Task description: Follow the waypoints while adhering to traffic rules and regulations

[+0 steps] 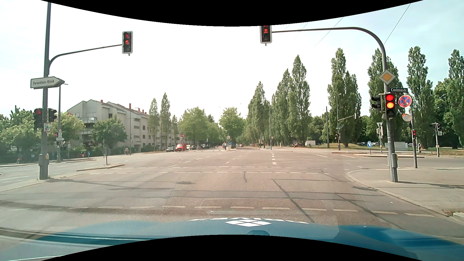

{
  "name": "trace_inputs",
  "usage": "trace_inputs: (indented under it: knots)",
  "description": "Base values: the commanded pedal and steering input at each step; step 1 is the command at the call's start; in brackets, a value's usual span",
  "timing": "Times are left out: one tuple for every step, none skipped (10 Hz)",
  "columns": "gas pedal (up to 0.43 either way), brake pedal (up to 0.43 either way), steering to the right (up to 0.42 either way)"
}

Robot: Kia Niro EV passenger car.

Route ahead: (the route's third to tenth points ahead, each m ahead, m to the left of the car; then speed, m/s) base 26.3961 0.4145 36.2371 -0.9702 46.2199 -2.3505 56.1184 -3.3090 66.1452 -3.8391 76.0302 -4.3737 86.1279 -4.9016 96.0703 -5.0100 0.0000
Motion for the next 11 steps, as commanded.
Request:
trace_inputs:
  knots:
    - [0.000, 0.000, 0.003]
    - [0.000, 0.000, 0.003]
    - [0.079, 0.000, 0.003]
    - [0.209, 0.000, 0.003]
    - [0.260, 0.000, 0.003]
    - [0.287, 0.000, 0.003]
    - [0.331, 0.000, 0.003]
    - [0.378, 0.000, 0.003]
    - [0.398, 0.000, 0.003]
    - [0.421, 0.000, 0.003]
    - [0.449, 0.000, 0.003]
